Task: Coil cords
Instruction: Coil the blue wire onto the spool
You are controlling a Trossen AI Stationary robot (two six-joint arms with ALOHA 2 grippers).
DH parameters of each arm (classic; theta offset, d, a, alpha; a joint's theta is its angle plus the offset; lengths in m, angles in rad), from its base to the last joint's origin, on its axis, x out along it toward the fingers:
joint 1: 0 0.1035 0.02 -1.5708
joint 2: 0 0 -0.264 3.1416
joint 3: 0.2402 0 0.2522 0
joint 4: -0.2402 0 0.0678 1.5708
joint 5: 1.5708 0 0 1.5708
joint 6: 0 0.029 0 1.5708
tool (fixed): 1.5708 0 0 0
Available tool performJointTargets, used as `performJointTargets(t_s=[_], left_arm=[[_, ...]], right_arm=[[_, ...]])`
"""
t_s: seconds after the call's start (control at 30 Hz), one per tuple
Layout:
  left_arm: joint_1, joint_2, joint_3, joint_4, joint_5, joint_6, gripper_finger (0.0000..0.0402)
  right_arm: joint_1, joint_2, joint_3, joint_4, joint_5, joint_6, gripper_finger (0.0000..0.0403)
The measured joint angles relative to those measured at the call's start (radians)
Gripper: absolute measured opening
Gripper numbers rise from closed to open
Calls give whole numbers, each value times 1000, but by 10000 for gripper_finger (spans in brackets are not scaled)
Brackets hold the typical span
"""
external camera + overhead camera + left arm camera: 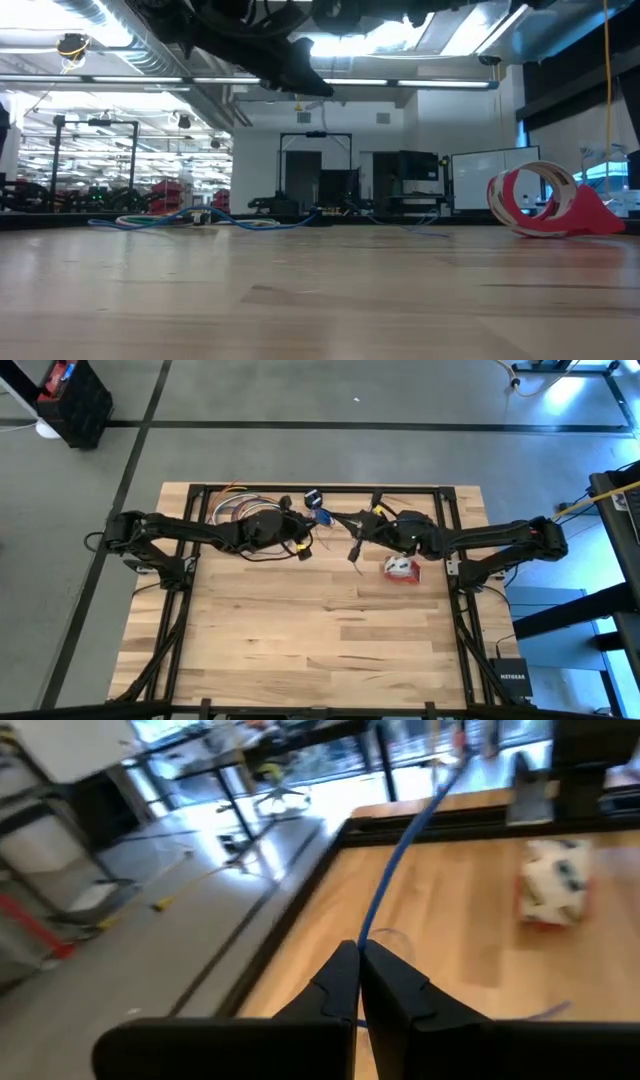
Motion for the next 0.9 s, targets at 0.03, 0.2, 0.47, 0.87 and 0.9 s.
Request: performJointTargets(t_s=[0.03, 0.2, 0.47, 0.87, 0.9], left_arm=[[2, -14, -1, -10, -19, 16, 4], [6, -101, -1, -54, -97, 72, 2], [-7, -197, -1, -92, -70, 23, 7], [-69, -189, 1, -64, -34, -32, 7], [-73, -189, 1, -90, -34, -25, 7]], right_arm=[[5, -9, 1, -37, 1, -5, 3], [27, -22, 2, -176, 31, -55, 3], [30, 7, 4, -289, 216, -99, 3], [-51, 117, 0, -289, 278, -98, 2], [-52, 118, 0, -289, 278, -98, 2]])
